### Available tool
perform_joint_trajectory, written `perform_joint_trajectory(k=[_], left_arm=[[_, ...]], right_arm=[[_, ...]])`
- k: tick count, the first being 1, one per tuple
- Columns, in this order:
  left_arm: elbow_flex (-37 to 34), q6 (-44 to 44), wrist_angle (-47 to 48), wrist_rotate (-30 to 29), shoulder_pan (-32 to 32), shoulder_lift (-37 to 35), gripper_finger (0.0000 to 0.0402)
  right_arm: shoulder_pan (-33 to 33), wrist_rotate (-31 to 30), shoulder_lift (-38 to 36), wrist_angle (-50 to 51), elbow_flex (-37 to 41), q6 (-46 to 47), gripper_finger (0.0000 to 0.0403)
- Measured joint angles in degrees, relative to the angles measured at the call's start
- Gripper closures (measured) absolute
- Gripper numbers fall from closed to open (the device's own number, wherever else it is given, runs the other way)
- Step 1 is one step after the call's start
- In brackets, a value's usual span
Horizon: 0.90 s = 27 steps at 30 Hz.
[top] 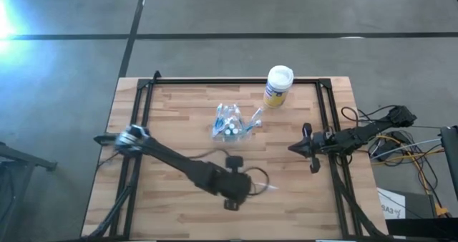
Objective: Pick & Place toothbrushing station
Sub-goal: Put the violet toothbrush into the transparent organizer
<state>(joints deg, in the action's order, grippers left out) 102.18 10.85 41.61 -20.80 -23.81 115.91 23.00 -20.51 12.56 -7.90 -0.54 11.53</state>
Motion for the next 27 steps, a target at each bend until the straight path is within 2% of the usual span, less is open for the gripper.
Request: perform_joint_trajectory(k=[4, 10, 14, 17, 21, 27], left_arm=[[-15.3, -0.3, -11.4, -2.1, -0.1, -14.7, 0.038], [-44.1, -1.5, -37.6, -2.0, 0.4, -37.5, 0.038], [-60.1, -0.7, -56.2, -2.0, 0.9, -48.1, 0.038], [-69.1, -1.2, -66.7, -2.8, 0.9, -52.1, 0.038], [-76.8, -2.5, -78.7, -5.7, 1.4, -53.8, 0.038], [-80.0, -4.2, -87.2, -6.1, 4.5, -50.9, 0.038]], right_arm=[[0.0, 0.0, 0.0, -2.5, 0.0, -1.6, 0.0394], [0.0, 5.2, 0.1, -6.7, 0.0, -2.6, 0.0394], [0.0, 5.4, 1.6, -11.3, 0.0, -3.7, 0.0394], [-0.1, 5.5, 4.0, -15.0, 0.0, -5.6, 0.0394], [-0.2, 5.6, 7.9, -22.5, -0.1, -9.0, 0.0394], [-2.6, 5.6, 15.7, -22.3, -6.0, -10.8, 0.0394]])
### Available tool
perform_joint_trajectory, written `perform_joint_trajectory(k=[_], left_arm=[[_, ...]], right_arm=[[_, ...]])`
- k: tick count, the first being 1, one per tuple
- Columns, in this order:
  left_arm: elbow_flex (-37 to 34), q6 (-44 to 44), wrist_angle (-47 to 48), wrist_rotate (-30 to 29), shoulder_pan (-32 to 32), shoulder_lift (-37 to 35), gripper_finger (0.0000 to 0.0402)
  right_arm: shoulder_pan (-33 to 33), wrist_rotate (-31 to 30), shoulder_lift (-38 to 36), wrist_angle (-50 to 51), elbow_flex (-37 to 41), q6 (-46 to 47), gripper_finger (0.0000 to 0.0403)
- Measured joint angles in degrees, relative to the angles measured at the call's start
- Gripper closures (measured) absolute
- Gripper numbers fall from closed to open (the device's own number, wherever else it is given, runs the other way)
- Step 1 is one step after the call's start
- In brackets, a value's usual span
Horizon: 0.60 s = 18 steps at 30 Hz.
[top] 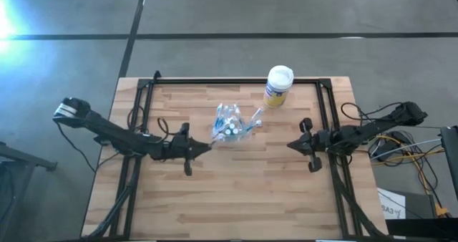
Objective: Pick & Place toothbrushing station
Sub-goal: Put the violet toothbrush into the transparent organizer
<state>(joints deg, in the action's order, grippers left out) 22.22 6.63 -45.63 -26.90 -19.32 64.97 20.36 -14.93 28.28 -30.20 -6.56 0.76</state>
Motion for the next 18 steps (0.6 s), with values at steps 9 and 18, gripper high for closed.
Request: perform_joint_trajectory(k=[9, 18], left_arm=[[6.8, -5.5, -4.1, 15.8, 7.2, 10.7, 0.038], [19.1, -8.0, -4.0, 19.5, 9.1, 23.4, 0.038]], right_arm=[[-5.2, 8.9, 13.7, -6.3, -4.4, -5.4, 0.0394], [-6.4, 9.0, 26.2, -20.6, -4.4, -4.0, 0.0322]])
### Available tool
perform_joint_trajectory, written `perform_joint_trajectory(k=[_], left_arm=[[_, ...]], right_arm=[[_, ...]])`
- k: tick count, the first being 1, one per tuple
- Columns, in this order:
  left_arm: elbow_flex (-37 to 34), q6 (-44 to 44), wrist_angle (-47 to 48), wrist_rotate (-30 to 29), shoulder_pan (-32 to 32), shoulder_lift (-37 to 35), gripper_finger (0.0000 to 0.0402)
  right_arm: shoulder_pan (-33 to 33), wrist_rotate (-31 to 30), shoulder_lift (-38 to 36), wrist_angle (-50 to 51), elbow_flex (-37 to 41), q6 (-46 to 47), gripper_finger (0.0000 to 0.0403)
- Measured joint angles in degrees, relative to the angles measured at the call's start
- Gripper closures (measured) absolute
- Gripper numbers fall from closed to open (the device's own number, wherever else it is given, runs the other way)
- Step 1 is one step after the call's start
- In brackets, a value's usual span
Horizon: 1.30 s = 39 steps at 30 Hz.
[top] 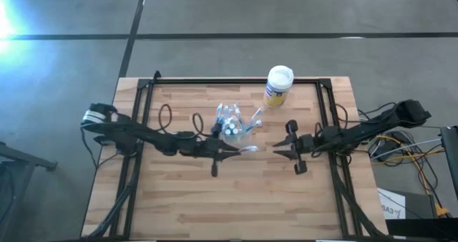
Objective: Pick & Place toothbrushing station
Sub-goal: Put the violet toothbrush into the transparent organizer
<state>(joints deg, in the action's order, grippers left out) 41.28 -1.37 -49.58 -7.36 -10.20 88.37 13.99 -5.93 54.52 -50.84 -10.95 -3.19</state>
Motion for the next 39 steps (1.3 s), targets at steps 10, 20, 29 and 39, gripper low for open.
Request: perform_joint_trajectory(k=[10, 20, 29, 39], left_arm=[[9.4, -1.6, 0.0, 0.0, 0.4, 7.8, 0.038], [14.3, -0.2, 2.3, -0.1, 1.4, 11.7, 0.038], [14.9, -0.1, 2.6, -0.1, 1.4, 14.2, 0.038], [14.8, 0.0, 2.6, -0.1, 1.4, 14.3, 0.038]], right_arm=[[0.0, 0.7, 8.5, -13.8, -0.1, 3.5, 0.0203], [0.0, 1.7, 15.0, -17.7, -3.2, 4.7, 0.0184], [0.0, 1.5, 20.4, -17.6, -6.7, 5.7, 0.0219], [0.0, 1.5, 18.0, -19.2, -4.9, 5.7, 0.0317]])
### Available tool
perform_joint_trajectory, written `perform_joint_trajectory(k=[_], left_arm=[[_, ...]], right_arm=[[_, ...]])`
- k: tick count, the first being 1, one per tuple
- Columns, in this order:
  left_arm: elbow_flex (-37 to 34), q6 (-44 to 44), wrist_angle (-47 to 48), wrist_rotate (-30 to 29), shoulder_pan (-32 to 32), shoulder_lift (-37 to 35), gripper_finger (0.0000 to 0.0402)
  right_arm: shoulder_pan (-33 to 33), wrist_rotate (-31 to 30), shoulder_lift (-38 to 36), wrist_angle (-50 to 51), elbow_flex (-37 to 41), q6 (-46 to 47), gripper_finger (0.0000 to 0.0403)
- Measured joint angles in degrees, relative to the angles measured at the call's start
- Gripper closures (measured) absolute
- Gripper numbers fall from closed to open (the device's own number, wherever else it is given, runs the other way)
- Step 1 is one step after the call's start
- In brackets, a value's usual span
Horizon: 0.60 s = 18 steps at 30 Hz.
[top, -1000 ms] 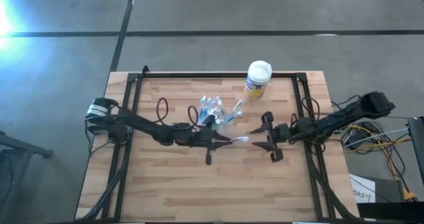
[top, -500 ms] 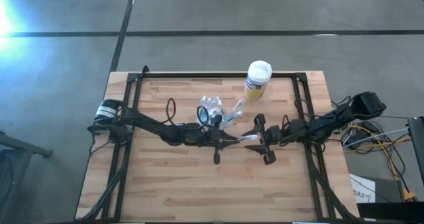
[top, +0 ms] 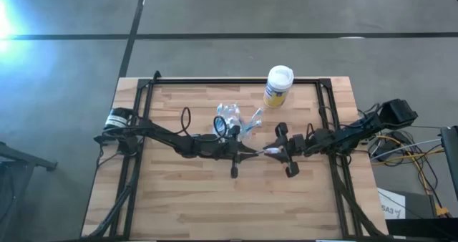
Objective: Pick & Place toothbrushing station
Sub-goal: Put the violet toothbrush into the transparent organizer
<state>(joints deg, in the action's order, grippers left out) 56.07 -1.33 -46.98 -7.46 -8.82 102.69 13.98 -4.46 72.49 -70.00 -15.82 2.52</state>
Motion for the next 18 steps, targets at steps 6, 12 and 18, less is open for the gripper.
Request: perform_joint_trajectory(k=[6, 12, 18], left_arm=[[0.0, 0.4, 0.4, 0.8, 0.0, 0.0, 0.0376], [0.0, 2.2, 4.4, 3.9, 0.0, -0.9, 0.0319], [-0.1, 3.7, 20.2, 7.5, -0.3, -7.6, 0.0269]], right_arm=[[0.0, -0.1, 0.1, 0.5, 0.1, -0.3, 0.0378], [0.0, 1.0, -1.3, 4.7, 0.1, -0.1, 0.0386], [0.0, 1.2, -7.4, 14.0, 0.2, -0.3, 0.0388]])
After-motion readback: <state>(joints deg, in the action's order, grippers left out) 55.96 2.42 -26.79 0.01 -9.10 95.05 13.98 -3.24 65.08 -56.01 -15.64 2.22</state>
